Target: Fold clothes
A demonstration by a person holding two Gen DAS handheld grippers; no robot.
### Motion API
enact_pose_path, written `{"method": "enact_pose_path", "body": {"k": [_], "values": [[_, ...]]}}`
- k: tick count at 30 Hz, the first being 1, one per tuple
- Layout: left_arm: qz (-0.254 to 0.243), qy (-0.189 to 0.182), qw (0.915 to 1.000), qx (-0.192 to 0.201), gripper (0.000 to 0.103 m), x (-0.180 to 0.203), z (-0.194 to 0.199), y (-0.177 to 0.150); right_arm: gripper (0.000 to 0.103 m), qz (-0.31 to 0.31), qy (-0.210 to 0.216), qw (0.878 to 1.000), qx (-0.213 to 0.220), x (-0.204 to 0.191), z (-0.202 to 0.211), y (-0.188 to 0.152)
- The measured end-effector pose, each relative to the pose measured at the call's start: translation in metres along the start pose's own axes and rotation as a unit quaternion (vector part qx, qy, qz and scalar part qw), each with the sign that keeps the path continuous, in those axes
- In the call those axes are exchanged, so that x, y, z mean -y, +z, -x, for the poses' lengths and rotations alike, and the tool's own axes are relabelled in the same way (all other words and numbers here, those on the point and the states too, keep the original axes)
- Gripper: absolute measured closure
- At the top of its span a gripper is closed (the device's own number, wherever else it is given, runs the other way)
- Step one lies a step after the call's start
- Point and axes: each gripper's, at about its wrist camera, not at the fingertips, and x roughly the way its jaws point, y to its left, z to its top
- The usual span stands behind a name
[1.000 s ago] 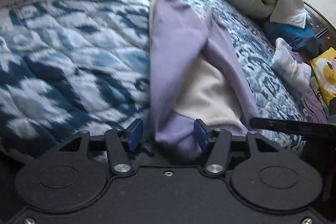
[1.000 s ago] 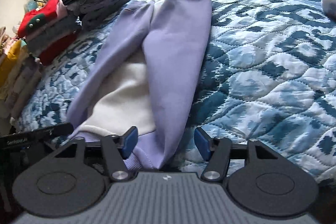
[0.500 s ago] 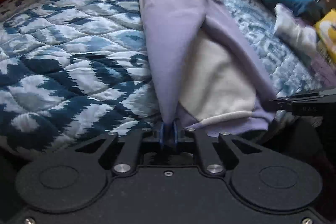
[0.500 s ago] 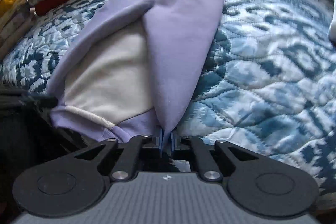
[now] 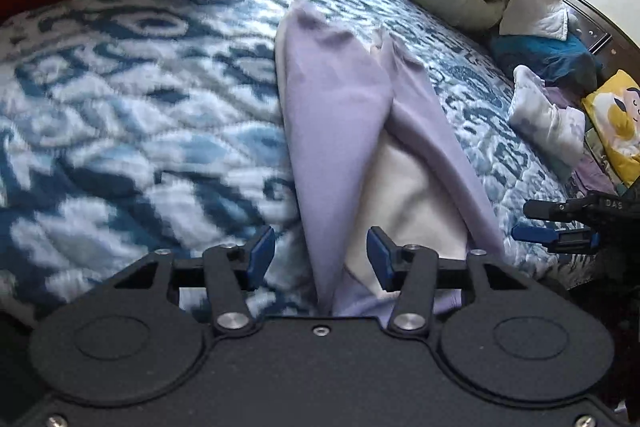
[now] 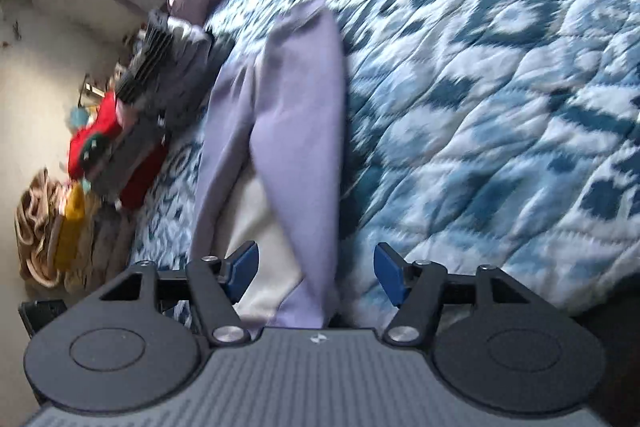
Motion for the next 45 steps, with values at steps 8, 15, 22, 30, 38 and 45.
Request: {"method": "enact_pose_path", "body": {"k": [8, 15, 22, 30, 38, 45], "values": [[-0.031, 0.010, 0.9987, 0.039, 0.054, 0.002, -0.025, 0.061, 0.038, -0.004, 0.037, 0.999, 0.030, 0.028, -0.024, 0.030], [-0.040, 0.018, 0.9980, 0.046, 0.054, 0.002, -0.071, 0.130, 0.038, 0.016, -0.001, 0.997, 0.072, 0.028, -0.035, 0.039], [-0.067, 0.063, 0.9957, 0.010, 0.061, 0.000, -0.133, 0.176, 0.027, 0.129, -0.061, 0.987, 0.072, -0.002, -0.047, 0.026], [-0.086, 0.074, 0.9935, -0.008, 0.069, 0.001, -0.178, 0.205, 0.026, 0.215, -0.057, 0.973, 0.060, -0.024, -0.054, 0.012], [-0.077, 0.085, 0.9934, 0.003, 0.094, 0.000, -0.182, 0.211, 0.023, 0.197, -0.036, 0.978, 0.059, -0.016, -0.056, 0.014], [-0.101, 0.095, 0.9895, 0.040, 0.097, 0.011, -0.147, 0.206, 0.022, 0.185, -0.028, 0.980, 0.066, -0.014, -0.057, 0.013]]}}
